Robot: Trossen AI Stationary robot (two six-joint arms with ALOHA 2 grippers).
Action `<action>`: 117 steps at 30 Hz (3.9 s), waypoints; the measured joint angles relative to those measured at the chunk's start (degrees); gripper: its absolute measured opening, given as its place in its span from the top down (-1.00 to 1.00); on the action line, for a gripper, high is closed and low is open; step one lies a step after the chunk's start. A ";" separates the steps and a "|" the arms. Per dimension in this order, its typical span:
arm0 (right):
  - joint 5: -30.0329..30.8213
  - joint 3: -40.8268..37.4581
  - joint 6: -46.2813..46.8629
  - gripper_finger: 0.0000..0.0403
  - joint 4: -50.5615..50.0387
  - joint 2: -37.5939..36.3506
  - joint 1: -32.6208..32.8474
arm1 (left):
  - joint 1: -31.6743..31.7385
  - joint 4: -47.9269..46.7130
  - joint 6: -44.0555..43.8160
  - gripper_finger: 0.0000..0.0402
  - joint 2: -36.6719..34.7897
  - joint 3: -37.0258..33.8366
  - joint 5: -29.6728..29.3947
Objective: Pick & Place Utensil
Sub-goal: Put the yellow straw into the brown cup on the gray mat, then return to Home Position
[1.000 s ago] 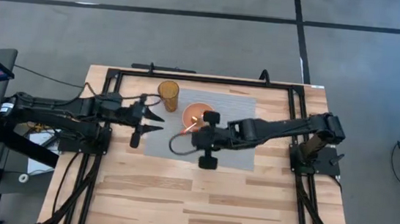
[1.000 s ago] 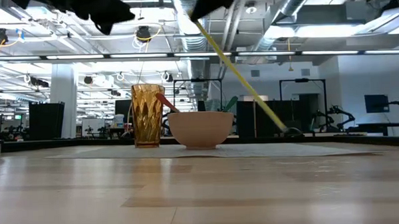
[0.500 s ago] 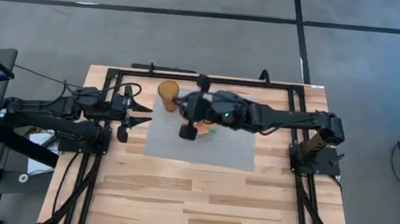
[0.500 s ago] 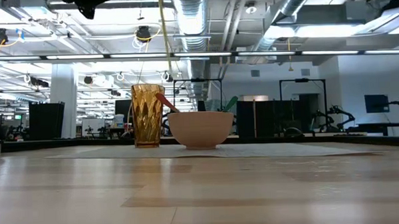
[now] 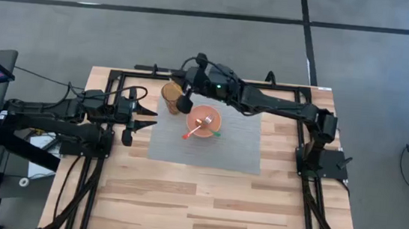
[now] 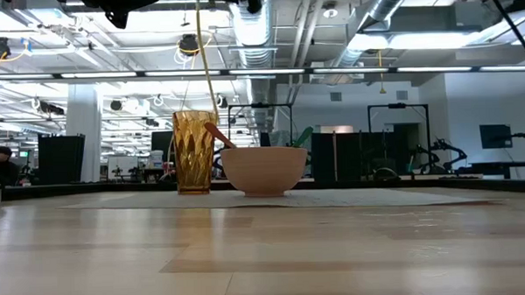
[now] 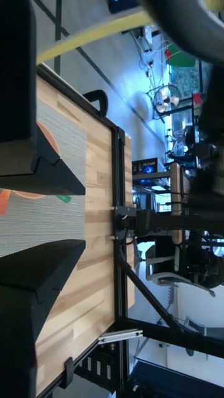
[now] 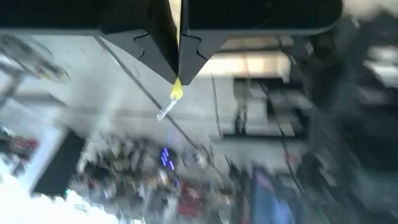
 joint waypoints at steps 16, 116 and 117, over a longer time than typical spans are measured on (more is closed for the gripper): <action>-5.26 0.04 1.85 1.00 -0.50 -0.73 -1.94 | 0.00 0.01 0.00 0.37 0.01 0.00 0.00; 0.34 -87.17 8.83 0.52 3.07 -91.60 -0.70 | 0.07 25.82 -1.33 0.37 -32.75 -31.32 -4.06; 0.34 -87.16 9.37 0.52 3.05 -91.60 -0.69 | 0.07 26.66 -1.46 0.37 -32.75 -31.93 -4.16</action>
